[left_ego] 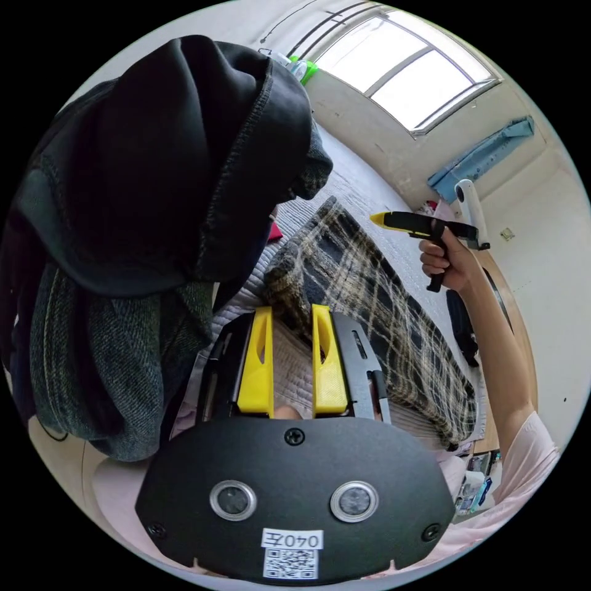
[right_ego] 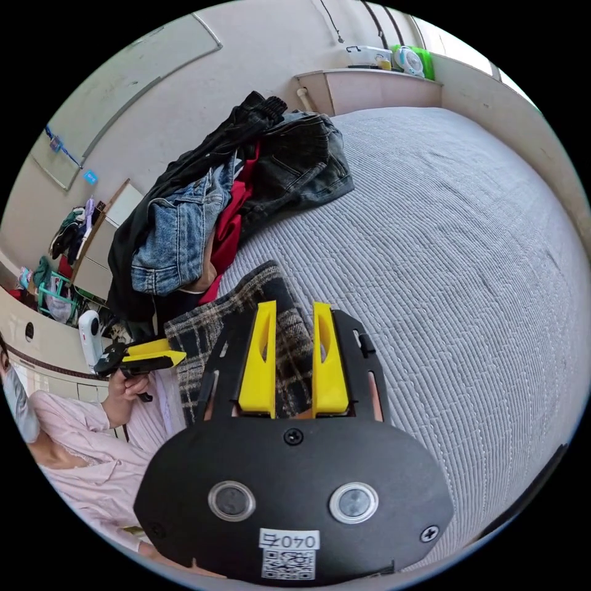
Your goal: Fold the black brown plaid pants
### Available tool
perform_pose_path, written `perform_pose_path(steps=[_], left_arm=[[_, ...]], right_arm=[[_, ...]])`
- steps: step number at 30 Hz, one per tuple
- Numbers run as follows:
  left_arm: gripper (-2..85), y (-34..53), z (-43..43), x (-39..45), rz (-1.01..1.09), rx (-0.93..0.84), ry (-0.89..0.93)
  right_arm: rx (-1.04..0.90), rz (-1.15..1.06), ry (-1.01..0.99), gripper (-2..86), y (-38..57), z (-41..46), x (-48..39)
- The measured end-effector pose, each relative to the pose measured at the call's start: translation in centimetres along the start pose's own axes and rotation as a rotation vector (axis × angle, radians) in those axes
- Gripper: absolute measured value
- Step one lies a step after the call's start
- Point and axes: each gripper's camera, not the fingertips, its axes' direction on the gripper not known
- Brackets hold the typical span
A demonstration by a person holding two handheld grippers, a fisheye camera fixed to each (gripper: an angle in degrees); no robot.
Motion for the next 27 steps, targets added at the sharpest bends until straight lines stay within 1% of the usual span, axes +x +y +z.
perform_pose_path(steps=[2, 4, 6, 10, 13, 15, 17, 20, 23, 27], left_arm=[[3.9, 0.2, 0.1, 0.0, -0.001, -0.006, 0.005], [0.7, 0.6, 0.0, 0.4, 0.031, 0.007, 0.054], [-0.4, 1.2, 0.1, 1.9, 0.108, 0.015, -0.001], [-0.7, 2.5, 0.6, 4.5, 0.222, 0.024, -0.103], [-0.7, 3.7, 1.0, 5.7, 0.262, 0.028, -0.15], [-0.7, 4.2, 1.1, 5.8, 0.261, 0.024, -0.143], [-0.7, 4.6, 1.1, 5.5, 0.249, 0.019, -0.123], [-0.8, 5.4, 0.9, 4.9, 0.229, 0.017, -0.075], [-1.0, 6.5, 0.0, 4.5, 0.233, 0.052, 0.013], [-1.0, 8.9, -1.7, 5.4, 0.333, 0.127, 0.102]], right_arm=[[-0.023, -0.011, -0.033, 10.0, -0.7, 0.1, 1.1], [-0.047, -0.01, -0.049, 10.1, -1.4, 0.5, 2.0], [-0.084, -0.017, -0.068, 10.2, -2.1, 1.2, 2.7], [-0.18, -0.035, -0.172, 10.8, -3.7, 3.3, 4.1], [-0.27, -0.042, -0.127, 10.2, -4.1, 5.5, 4.4], [-0.273, -0.075, -0.12, 8.0, -4.1, 5.1, 4.6], [-0.262, -0.138, -0.168, 3.9, -3.6, 4.0, 4.5], [-0.206, -0.232, -0.153, 1.7, -2.4, 2.0, 4.2], [-0.121, -0.232, -0.244, 0.6, -0.9, -0.9, 5.6], [0.001, -0.216, -0.331, 0.2, 1.9, -5.0, 7.4]])
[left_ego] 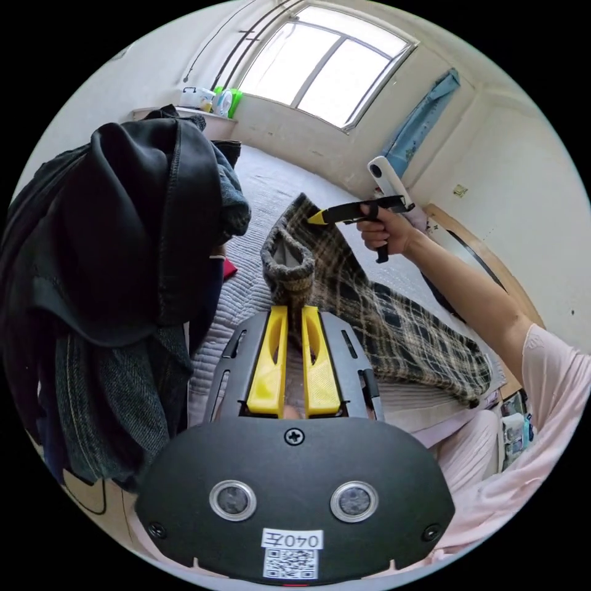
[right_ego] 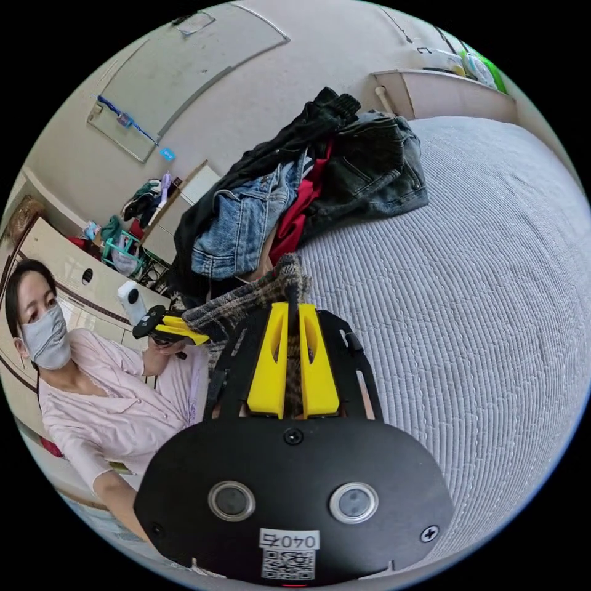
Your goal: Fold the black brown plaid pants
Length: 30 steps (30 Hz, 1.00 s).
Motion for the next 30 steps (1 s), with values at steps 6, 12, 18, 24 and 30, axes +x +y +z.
perform_pose_path(steps=[6, 12, 18, 24, 30], left_arm=[[-1.0, 2.5, -2.9, 5.0, 0.201, 0.114, 0.182], [-1.0, 5.4, -3.8, 13.9, 0.412, 0.146, 0.332], [-0.9, 9.4, -0.2, 26.3, 0.575, 0.063, 0.392], [-0.9, 14.0, 4.7, 37.5, 0.721, 0.004, 0.295], [-0.9, 17.6, 8.7, 45.0, 0.789, -0.053, 0.306]], right_arm=[[0.173, -0.019, -0.054, 0.5, 7.5, -7.5, -2.0], [0.353, -0.01, -0.066, 1.0, 18.8, -14.7, -4.4], [0.505, 0.09, -0.046, 2.3, 30.0, -19.6, -5.1], [0.619, 0.219, -0.068, 2.7, 38.7, -21.4, -3.5], [0.694, 0.267, -0.111, 3.0, 44.9, -22.1, -2.3]])
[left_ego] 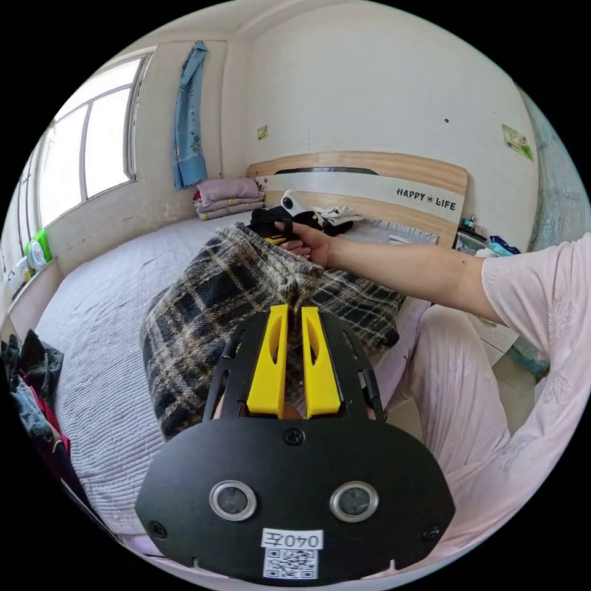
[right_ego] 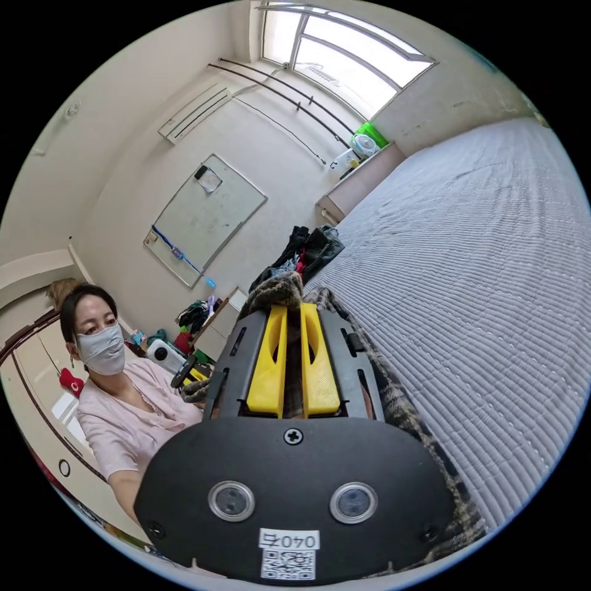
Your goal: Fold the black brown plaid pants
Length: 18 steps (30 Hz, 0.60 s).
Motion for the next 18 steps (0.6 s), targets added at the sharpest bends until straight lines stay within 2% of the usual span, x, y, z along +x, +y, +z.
perform_pose_path(steps=[6, 10, 13, 15, 18], left_arm=[[-0.8, -0.5, 6.4, 5.0, 0.067, -0.098, 0.016], [0.1, 0.0, 10.3, 6.5, 0.038, -0.205, 0.048], [0.9, 0.0, 7.8, 7.3, 0.008, -0.098, 0.061], [0.2, -0.7, 3.0, 7.5, 0.046, 0.061, -0.079], [-0.6, -2.3, 1.6, 5.5, 0.075, 0.053, -0.299]], right_arm=[[-0.018, 0.186, 0.029, 5.0, 3.7, -2.0, 2.6], [0.003, 0.399, 0.326, 6.3, 6.2, -4.3, 2.5], [0.093, 0.412, 0.454, 6.4, 7.2, -6.6, -0.7], [0.103, 0.354, 0.547, 4.3, 7.2, -6.4, -4.0], [0.019, 0.195, 0.61, -0.1, 6.1, -2.5, -9.7]])
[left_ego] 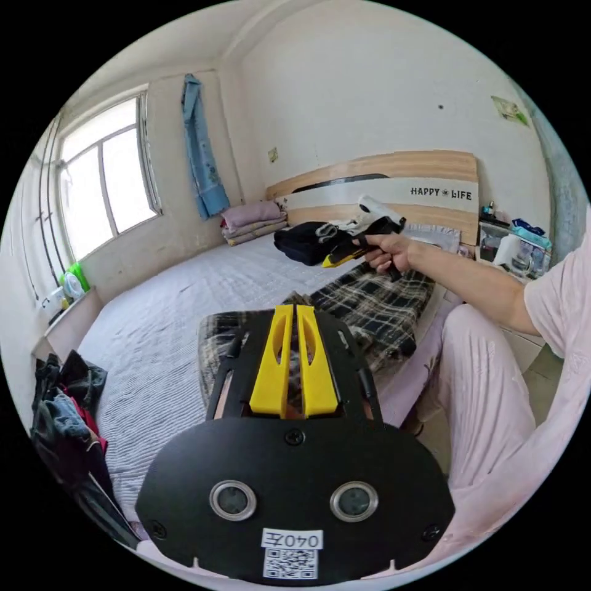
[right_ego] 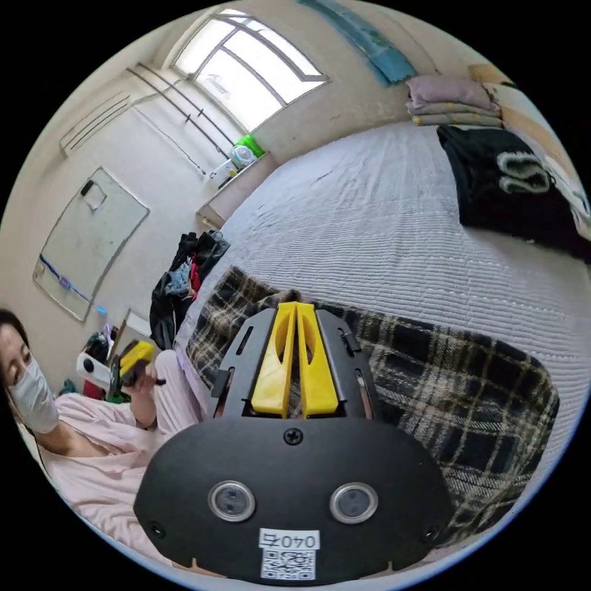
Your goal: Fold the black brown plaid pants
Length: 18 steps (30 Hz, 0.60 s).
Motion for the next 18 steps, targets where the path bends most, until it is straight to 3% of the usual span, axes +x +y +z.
perform_pose_path(steps=[5, 9, 10, 13, 15, 18], left_arm=[[-0.8, 0.2, 9.2, -3.6, -0.033, -0.327, -0.047], [-0.9, 3.7, 16.2, -1.0, -0.018, -0.525, -0.055], [-0.9, 3.9, 16.6, -0.4, 0.008, -0.526, -0.061], [-0.9, 1.6, 16.8, 0.9, 0.109, -0.565, -0.089], [-0.9, -2.3, 14.5, 0.1, 0.09, -0.388, -0.09], [-0.9, -6.3, 17.1, -1.1, 0.138, -0.373, -0.132]], right_arm=[[-0.219, -0.33, 0.025, -0.9, 1.2, 7.3, -12.7], [-0.453, -0.429, 0.164, -1.0, 4.4, 13.4, -16.1], [-0.561, -0.472, 0.195, -1.0, 5.9, 15.0, -16.4], [-0.562, -0.447, 0.151, -1.0, 6.0, 14.6, -16.3], [-0.498, -0.447, 0.129, -1.0, 5.7, 13.3, -16.4], [-0.351, -0.394, 0.139, -1.0, 5.4, 11.8, -15.9]])
